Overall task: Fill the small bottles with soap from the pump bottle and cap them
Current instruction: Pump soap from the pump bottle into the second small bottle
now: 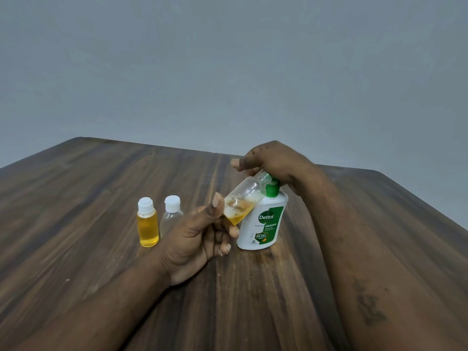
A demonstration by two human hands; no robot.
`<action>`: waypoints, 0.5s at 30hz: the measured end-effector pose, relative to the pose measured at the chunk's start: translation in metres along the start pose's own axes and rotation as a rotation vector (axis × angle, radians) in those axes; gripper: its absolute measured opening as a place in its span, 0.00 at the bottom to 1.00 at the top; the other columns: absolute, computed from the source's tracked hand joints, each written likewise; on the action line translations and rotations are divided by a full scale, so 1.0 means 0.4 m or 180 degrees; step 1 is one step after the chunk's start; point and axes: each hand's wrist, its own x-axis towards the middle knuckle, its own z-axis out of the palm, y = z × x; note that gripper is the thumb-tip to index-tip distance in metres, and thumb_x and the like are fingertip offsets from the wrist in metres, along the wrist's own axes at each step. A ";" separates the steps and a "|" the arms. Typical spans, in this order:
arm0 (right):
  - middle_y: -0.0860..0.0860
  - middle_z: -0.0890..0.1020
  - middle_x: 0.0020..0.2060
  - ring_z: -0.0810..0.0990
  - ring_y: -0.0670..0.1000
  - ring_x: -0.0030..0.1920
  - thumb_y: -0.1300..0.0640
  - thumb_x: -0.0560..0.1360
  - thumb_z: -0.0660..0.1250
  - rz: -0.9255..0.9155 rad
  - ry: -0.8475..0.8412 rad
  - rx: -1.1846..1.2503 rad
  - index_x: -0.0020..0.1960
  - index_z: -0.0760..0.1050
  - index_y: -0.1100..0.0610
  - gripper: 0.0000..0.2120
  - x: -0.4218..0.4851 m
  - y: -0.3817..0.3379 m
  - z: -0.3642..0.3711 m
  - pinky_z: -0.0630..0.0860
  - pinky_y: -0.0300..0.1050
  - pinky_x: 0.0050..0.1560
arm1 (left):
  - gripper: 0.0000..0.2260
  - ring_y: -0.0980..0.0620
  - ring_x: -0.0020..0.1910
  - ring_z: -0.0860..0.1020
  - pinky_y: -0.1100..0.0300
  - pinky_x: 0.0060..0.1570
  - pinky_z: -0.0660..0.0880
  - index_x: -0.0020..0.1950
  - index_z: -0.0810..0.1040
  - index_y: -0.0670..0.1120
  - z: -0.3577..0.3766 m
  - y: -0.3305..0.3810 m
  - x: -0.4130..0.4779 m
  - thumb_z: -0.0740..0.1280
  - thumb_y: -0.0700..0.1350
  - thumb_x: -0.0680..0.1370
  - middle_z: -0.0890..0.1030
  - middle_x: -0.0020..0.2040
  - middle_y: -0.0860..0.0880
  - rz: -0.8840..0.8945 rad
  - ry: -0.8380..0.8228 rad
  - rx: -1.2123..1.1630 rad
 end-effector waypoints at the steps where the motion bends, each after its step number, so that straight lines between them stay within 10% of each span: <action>1: 0.52 0.85 0.45 0.82 0.53 0.46 0.44 0.76 0.75 -0.0090 0.0082 -0.0077 0.46 0.83 0.60 0.18 -0.001 -0.005 -0.001 0.79 0.51 0.49 | 0.26 0.53 0.32 0.76 0.62 0.31 0.75 0.46 0.87 0.49 0.000 -0.001 0.001 0.79 0.69 0.62 0.81 0.38 0.45 0.0010 -0.0007 0.0002; 7: 0.48 0.87 0.36 0.84 0.47 0.40 0.42 0.75 0.76 -0.0450 0.0631 0.0089 0.44 0.83 0.57 0.17 -0.003 -0.007 -0.003 0.78 0.45 0.43 | 0.27 0.52 0.31 0.76 0.62 0.31 0.75 0.46 0.87 0.47 -0.002 -0.004 0.005 0.80 0.68 0.61 0.80 0.38 0.44 0.0043 -0.0047 -0.0051; 15: 0.46 0.82 0.38 0.78 0.48 0.38 0.46 0.74 0.77 0.0151 -0.0178 0.0245 0.46 0.85 0.55 0.12 0.005 0.019 0.005 0.72 0.44 0.41 | 0.27 0.52 0.32 0.75 0.62 0.31 0.75 0.45 0.86 0.47 -0.010 -0.011 0.006 0.79 0.69 0.62 0.81 0.38 0.44 0.0024 -0.0026 0.0114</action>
